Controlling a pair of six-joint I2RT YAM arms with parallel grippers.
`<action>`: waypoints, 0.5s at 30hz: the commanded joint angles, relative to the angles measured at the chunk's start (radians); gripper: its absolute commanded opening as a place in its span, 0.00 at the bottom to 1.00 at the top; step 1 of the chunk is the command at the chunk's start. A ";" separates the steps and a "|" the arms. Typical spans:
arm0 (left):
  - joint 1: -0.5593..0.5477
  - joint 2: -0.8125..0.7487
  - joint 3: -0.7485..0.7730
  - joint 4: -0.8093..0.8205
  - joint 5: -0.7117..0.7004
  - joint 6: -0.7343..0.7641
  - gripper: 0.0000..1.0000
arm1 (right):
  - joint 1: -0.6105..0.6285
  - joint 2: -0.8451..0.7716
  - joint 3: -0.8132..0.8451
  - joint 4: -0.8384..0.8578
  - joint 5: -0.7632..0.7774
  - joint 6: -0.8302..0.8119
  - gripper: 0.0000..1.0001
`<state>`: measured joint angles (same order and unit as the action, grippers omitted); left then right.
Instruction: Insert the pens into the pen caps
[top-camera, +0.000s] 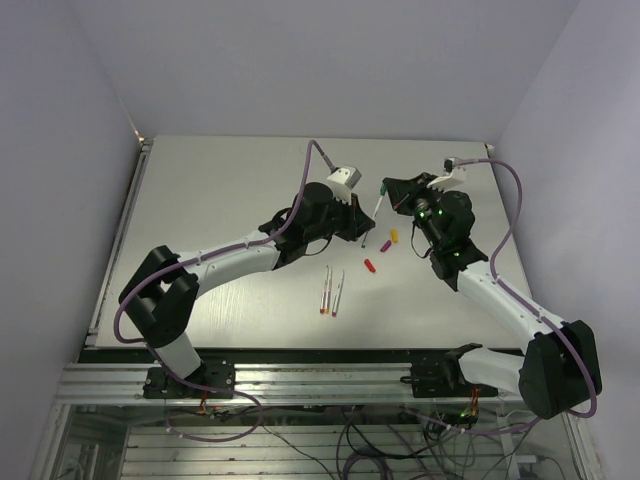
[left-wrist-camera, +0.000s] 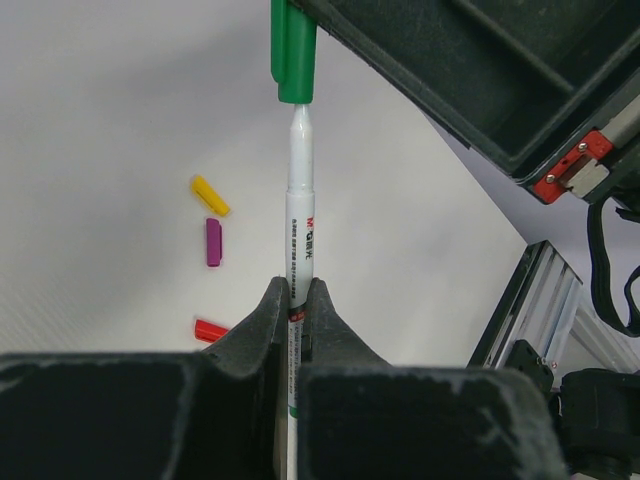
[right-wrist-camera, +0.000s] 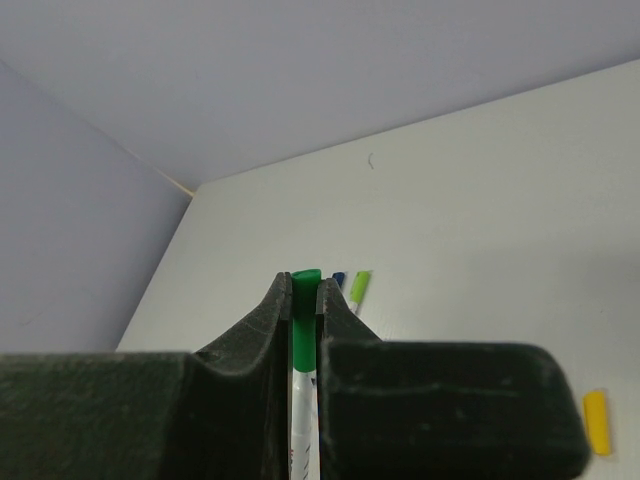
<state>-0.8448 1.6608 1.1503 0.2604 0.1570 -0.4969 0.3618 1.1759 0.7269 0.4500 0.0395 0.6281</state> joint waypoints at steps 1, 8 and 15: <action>0.005 -0.026 -0.009 0.045 -0.020 0.012 0.07 | 0.002 -0.001 -0.009 0.007 -0.009 -0.014 0.00; 0.006 -0.019 -0.011 0.045 -0.025 0.010 0.07 | 0.003 -0.010 -0.005 0.005 -0.016 -0.009 0.00; 0.006 -0.017 -0.011 0.058 -0.034 0.003 0.07 | 0.003 -0.007 -0.011 -0.002 -0.042 0.012 0.00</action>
<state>-0.8448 1.6608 1.1503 0.2638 0.1459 -0.4973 0.3618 1.1759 0.7269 0.4427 0.0208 0.6289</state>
